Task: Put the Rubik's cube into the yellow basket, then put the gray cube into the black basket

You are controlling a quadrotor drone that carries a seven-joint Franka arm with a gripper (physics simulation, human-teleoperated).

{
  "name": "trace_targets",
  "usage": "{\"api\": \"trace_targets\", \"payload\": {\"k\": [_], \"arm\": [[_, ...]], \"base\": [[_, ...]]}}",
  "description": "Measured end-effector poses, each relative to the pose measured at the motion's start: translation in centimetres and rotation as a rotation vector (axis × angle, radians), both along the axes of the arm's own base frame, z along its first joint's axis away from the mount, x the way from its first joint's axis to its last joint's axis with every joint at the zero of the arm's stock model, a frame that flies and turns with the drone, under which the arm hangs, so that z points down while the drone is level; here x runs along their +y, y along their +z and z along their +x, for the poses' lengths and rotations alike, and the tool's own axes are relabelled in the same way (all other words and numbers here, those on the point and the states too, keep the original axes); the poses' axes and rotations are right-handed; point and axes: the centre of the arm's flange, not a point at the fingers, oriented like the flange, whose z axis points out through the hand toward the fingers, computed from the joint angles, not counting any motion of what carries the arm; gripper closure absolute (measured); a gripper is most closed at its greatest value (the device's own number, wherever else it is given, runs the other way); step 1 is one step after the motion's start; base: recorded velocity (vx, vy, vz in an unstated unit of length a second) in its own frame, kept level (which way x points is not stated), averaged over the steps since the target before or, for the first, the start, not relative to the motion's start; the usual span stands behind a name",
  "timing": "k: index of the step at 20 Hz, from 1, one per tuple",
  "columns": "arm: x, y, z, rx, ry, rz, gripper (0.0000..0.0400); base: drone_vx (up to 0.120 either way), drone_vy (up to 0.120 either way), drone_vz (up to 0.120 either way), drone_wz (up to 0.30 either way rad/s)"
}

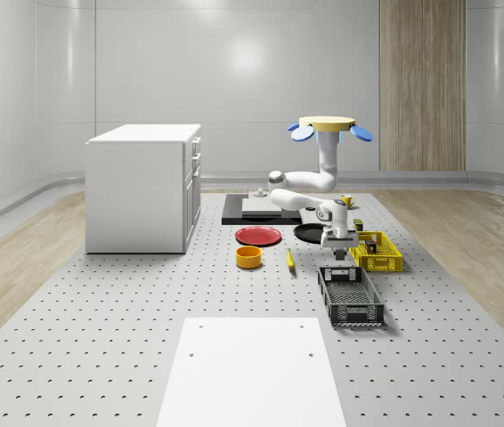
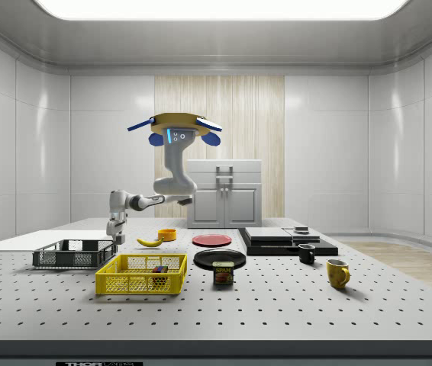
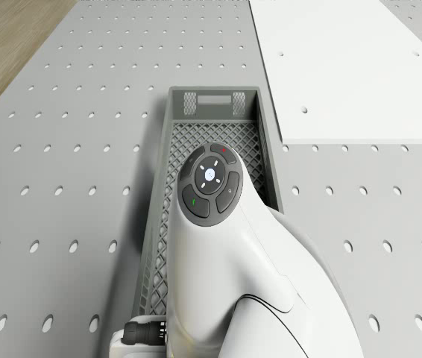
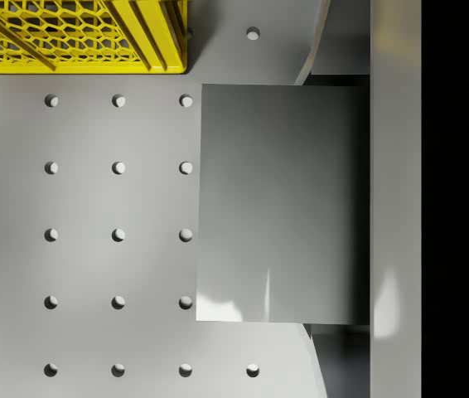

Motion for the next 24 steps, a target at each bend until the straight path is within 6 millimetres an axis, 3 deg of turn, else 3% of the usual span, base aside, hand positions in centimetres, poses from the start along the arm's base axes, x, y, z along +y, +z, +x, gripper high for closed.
{"api": "trace_targets", "payload": {"k": [12,18,24], "arm": [[0.00,0.00,0.00,0.000,0.000,0.000,0.0148],[0.00,0.00,0.00,0.000,0.001,0.000,0.0148],[0.00,0.00,0.00,0.000,0.000,0.000,0.0148]], "base": [[0.120,0.000,0.000,0.000],[0.120,0.000,-0.060,0.000],[0.120,0.000,0.000,0.000]]}}
